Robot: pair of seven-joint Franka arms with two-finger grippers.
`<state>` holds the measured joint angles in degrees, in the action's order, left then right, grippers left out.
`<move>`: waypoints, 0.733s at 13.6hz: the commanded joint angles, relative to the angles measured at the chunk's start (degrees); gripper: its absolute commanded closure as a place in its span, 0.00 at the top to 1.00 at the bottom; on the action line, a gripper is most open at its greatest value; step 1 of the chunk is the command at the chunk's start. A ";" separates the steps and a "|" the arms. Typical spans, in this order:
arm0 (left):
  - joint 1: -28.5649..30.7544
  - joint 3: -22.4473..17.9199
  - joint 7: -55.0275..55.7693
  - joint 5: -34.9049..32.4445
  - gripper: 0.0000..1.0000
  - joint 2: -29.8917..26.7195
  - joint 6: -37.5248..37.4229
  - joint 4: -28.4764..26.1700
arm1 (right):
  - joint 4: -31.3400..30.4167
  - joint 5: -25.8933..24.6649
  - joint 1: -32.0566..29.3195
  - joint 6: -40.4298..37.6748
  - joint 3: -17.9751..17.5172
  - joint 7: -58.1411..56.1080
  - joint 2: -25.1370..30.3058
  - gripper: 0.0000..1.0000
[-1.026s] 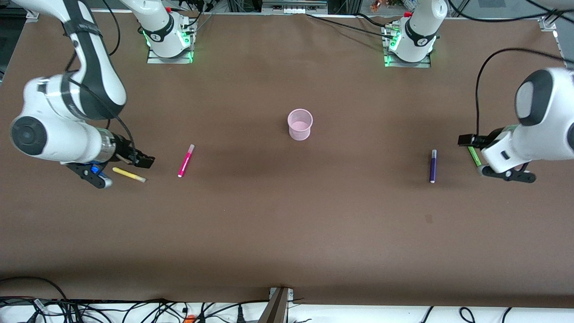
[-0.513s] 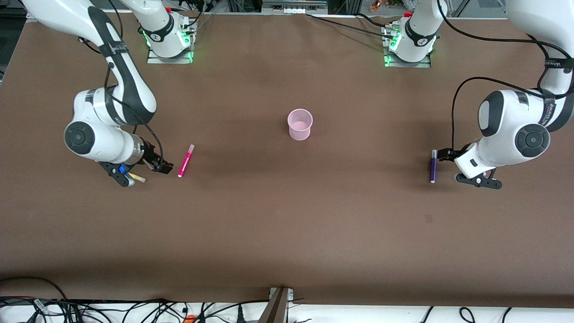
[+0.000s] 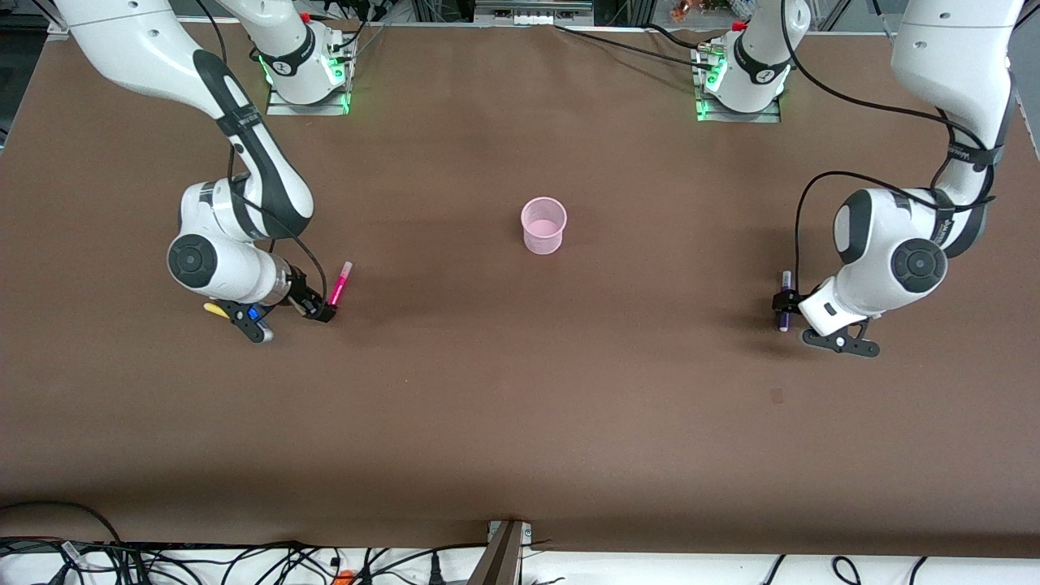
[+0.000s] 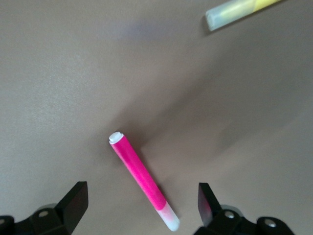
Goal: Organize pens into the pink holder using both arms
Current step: 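Reach the right gripper to the magenta marker while the left gripper reaches the purple marker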
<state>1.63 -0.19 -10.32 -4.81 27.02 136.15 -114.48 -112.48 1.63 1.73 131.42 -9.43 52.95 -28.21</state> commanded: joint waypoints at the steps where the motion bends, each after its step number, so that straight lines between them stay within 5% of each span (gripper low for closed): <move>1: 0.39 0.36 -0.58 -1.25 1.00 1.53 4.80 -1.53 | -0.46 -0.40 1.25 1.29 -0.06 2.07 0.18 0.99; 2: 0.39 0.36 -0.58 -1.34 1.00 2.15 6.65 -2.06 | -0.46 -0.40 1.25 2.60 -0.06 2.07 0.09 0.98; 3: 0.39 0.36 -0.58 -1.34 0.89 2.16 6.93 -2.33 | -0.63 -0.40 1.25 4.00 -0.06 2.07 0.00 0.98; 6: 0.39 0.36 -0.32 -1.34 0.33 2.16 6.93 -2.33 | -0.98 -0.49 1.25 4.02 0.02 1.98 0.00 0.98; 10: 0.39 0.45 -0.14 -1.34 0.26 3.38 7.02 -2.33 | -0.46 -0.40 1.51 6.04 0.11 3.38 -0.44 0.98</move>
<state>1.63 -0.07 -10.35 -4.81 29.94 142.29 -116.28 -112.50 1.63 2.92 136.03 -9.37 54.25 -28.74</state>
